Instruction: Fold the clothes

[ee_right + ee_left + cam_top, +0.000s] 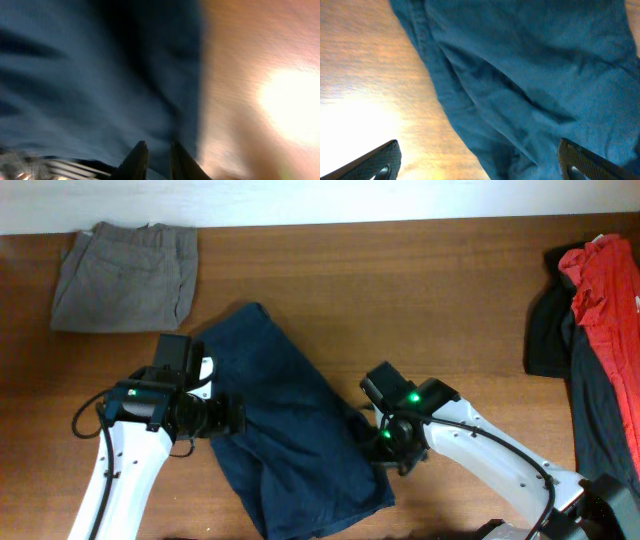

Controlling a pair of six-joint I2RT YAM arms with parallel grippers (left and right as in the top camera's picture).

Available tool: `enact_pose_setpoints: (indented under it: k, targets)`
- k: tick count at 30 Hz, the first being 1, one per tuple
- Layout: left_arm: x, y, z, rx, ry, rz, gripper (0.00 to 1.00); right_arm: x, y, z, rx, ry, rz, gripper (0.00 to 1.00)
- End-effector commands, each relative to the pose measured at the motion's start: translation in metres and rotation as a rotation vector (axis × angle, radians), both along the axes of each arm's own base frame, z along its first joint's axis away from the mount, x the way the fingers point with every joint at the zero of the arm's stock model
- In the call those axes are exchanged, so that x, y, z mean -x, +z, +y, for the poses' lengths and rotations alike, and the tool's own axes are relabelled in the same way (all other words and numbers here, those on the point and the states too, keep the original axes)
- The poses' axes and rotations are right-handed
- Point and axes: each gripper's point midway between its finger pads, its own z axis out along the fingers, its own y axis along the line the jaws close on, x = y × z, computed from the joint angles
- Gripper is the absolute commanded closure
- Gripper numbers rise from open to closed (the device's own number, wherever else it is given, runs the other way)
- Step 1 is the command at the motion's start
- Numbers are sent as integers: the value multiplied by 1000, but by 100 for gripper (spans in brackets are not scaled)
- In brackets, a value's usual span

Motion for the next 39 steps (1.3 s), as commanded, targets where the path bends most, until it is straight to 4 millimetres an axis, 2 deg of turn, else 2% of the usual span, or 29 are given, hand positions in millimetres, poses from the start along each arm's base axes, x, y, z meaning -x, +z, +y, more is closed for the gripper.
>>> enact_pose_setpoints:
  k: [1,3,4,5,7,8,10,12,15,17,21,25,31,37,39]
  targets:
    - [-6,6,15,-60,48,-38,1,-10,22,43,-236,66,-22,79]
    - [-4,6,11,-35,31,-31,10,-15,24,46,-252,68,-45,79]
    - [-4,6,5,-7,9,-28,11,-18,24,46,-255,65,-57,79]
    - [-2,6,-4,39,-34,-25,19,-21,24,46,-260,60,-65,79]
    - [-1,11,-29,140,-157,-38,27,-35,26,42,-273,25,-94,77]
    - [-1,11,-32,148,-170,-43,28,-40,26,39,-276,9,-102,77]
    - [-4,13,-38,150,-191,-62,45,-47,26,32,-275,-22,-109,78]
    - [-8,14,-44,153,-212,-82,70,-53,26,26,-274,-49,-113,79]
    - [-11,10,-53,168,-226,-73,91,-57,26,22,-273,-69,-116,84]
    - [-9,3,-65,215,-250,-32,99,-58,27,22,-275,-69,-120,87]
    - [-3,-20,-82,249,-289,81,99,-58,27,22,-276,-69,-122,90]
    - [-3,-52,-85,221,-289,195,99,-56,26,21,-272,-69,-114,90]
    - [-10,-85,-67,144,-239,278,99,-51,25,19,-260,-70,-92,90]
    - [-20,-99,-33,17,-177,283,99,-46,24,17,-249,-72,-70,90]
    - [-22,-102,-28,22,-155,289,99,-45,23,17,-247,-73,-65,90]
